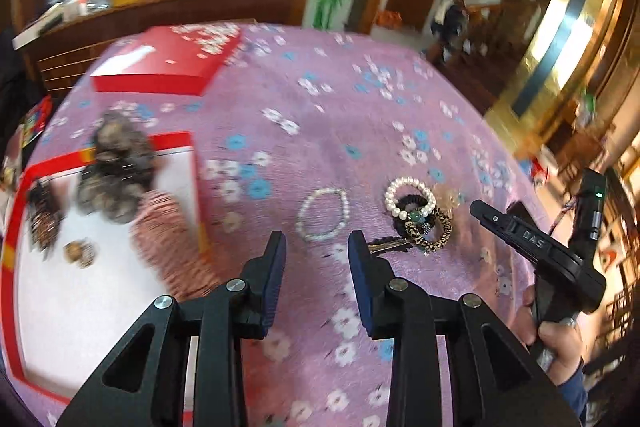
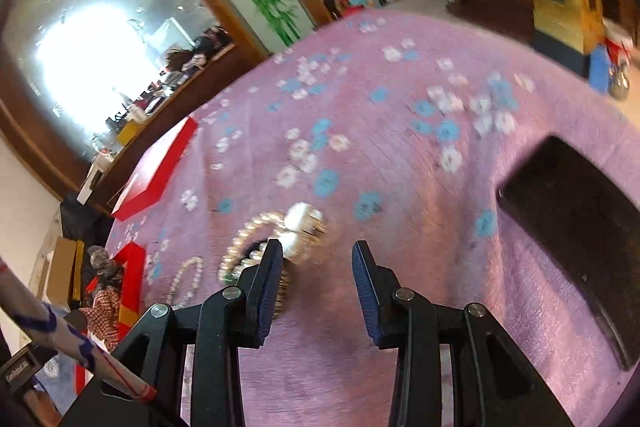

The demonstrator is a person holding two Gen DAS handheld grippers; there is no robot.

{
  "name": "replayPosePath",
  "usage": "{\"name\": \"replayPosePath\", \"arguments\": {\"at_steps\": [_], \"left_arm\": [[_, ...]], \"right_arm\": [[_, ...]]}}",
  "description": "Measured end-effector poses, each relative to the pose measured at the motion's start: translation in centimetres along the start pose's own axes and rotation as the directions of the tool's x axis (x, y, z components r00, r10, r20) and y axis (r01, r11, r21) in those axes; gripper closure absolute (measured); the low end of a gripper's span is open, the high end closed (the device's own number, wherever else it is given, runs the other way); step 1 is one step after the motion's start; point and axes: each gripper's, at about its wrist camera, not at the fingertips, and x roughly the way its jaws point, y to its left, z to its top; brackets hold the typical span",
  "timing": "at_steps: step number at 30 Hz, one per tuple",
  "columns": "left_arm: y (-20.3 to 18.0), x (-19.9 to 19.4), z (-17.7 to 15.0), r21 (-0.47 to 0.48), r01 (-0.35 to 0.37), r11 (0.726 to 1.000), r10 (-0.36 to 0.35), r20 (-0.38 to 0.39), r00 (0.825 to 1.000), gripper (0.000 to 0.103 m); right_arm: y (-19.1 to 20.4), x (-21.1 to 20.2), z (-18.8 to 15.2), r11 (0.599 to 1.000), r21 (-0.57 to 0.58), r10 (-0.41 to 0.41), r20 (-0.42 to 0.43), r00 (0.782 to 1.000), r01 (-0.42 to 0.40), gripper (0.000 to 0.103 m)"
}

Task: Organize jewelry
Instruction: 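Move both grippers over to the bracelets lying beside the tray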

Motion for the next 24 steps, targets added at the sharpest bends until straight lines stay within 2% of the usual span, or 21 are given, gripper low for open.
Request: {"name": "replayPosePath", "arguments": {"at_steps": [2,4,6,10,13,15,18,20,21,24], "left_arm": [[-0.9,2.7,0.8,0.027,0.010,1.000,-0.009,-0.066,0.998,0.073],[-1.7,5.3,1.2,0.054,0.000,0.999,0.007,-0.135,0.991,0.073],[-2.6,7.7,1.4,0.094,-0.023,0.995,0.039,-0.173,0.984,0.074],[-3.0,10.0,1.3,0.139,-0.116,0.983,0.141,-0.181,0.973,0.074],[-3.1,10.7,1.0,0.162,-0.148,0.976,0.172,-0.148,0.974,0.076],[-3.4,10.5,0.7,0.172,-0.114,0.978,0.138,-0.135,0.981,0.097],[-3.1,10.2,0.1,0.151,-0.091,0.984,0.103,-0.076,0.992,0.098],[-2.4,10.1,0.1,0.112,-0.044,0.993,0.052,-0.075,0.996,0.098],[-1.8,9.1,0.5,0.077,0.005,0.997,-0.001,-0.048,0.999,0.098],[-0.4,6.5,1.3,0.004,0.076,0.997,-0.076,0.028,0.997,0.098]], "right_arm": [[-0.2,0.1,0.3,0.998,0.020,0.056,-0.006,0.998,-0.056,0.063],[0.3,-0.1,0.3,0.998,-0.005,0.059,-0.002,0.998,-0.059,0.063],[0.3,0.0,0.3,0.997,-0.005,0.078,-0.010,0.997,-0.078,0.063],[0.1,0.4,0.2,0.994,0.014,0.105,-0.037,0.994,-0.105,0.063],[0.1,0.3,0.1,0.994,0.014,0.110,-0.032,0.993,-0.110,0.063],[0.2,0.2,0.1,0.994,0.007,0.107,-0.029,0.994,-0.107,0.063],[0.2,0.3,0.1,0.995,0.010,0.099,-0.026,0.995,-0.098,0.063],[0.1,0.2,0.2,0.996,0.013,0.088,-0.016,0.996,-0.088,0.063],[0.0,0.1,0.2,0.996,0.015,0.086,-0.008,0.996,-0.086,0.063],[-0.1,-0.1,0.3,0.997,0.014,0.072,0.003,0.997,-0.072,0.063]]}}
